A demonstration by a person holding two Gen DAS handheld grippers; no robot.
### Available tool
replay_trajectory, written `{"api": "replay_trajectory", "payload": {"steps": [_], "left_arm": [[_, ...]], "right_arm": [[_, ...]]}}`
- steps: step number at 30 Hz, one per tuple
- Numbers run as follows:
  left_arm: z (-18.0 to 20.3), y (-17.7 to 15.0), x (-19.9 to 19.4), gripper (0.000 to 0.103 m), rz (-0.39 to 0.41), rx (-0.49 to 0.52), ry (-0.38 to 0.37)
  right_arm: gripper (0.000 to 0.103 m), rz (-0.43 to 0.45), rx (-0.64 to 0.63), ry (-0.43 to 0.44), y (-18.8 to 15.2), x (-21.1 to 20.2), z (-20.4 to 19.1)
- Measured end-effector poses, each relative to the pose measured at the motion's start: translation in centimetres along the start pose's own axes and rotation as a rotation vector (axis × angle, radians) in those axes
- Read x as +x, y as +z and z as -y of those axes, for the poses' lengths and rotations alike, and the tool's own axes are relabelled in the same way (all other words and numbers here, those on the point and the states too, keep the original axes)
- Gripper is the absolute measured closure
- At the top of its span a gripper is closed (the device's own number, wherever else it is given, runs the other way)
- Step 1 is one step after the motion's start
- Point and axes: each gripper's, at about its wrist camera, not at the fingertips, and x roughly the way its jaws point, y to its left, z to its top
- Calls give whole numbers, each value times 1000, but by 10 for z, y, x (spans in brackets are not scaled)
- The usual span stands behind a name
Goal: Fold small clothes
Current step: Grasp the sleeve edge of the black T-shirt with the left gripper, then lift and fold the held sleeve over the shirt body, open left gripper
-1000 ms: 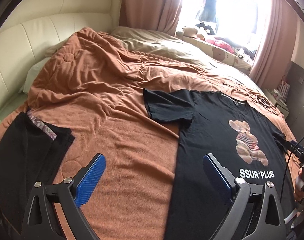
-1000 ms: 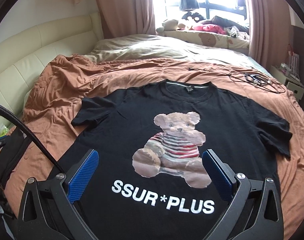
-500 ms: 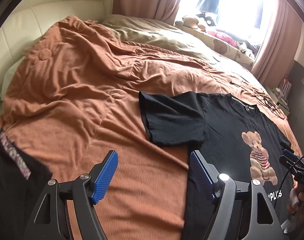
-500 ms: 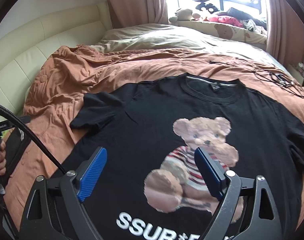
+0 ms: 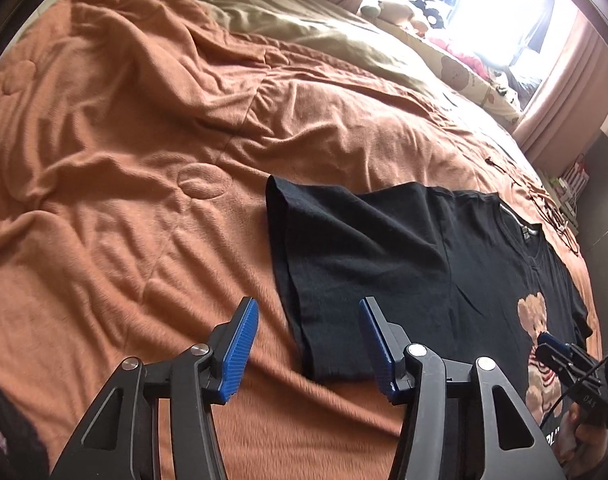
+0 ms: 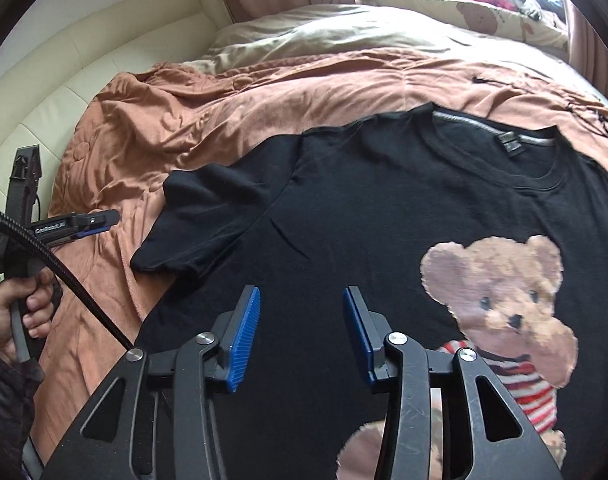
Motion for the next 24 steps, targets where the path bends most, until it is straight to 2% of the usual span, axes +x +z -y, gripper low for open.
{"api": "replay_trajectory", "payload": {"steps": [8, 10, 14, 17, 18, 20, 21, 24], "left_arm": [[-6, 14, 42, 49, -51, -14, -23], [-6, 16, 51, 49, -66, -16, -13], [-11, 15, 64, 52, -87, -36, 7], [-11, 13, 65, 61, -75, -42, 12], [-10, 12, 66, 70, -83, -45, -4], [-5, 11, 69, 79, -103, -21, -34], [-2, 12, 70, 90, -108, -5, -30], [-1, 16, 66, 97, -106, -5, -41]], "right_arm": [[81, -44, 7, 65, 14, 52, -12], [82, -44, 11, 79, 16, 58, -13], [91, -53, 33, 116, 20, 72, -16], [96, -62, 62, 139, 23, 81, -16], [96, -68, 78, 151, 24, 85, -15], [96, -79, 108, 171, 26, 90, -15], [96, -86, 123, 184, 26, 94, -16], [100, -104, 145, 207, 28, 102, -21]]}}
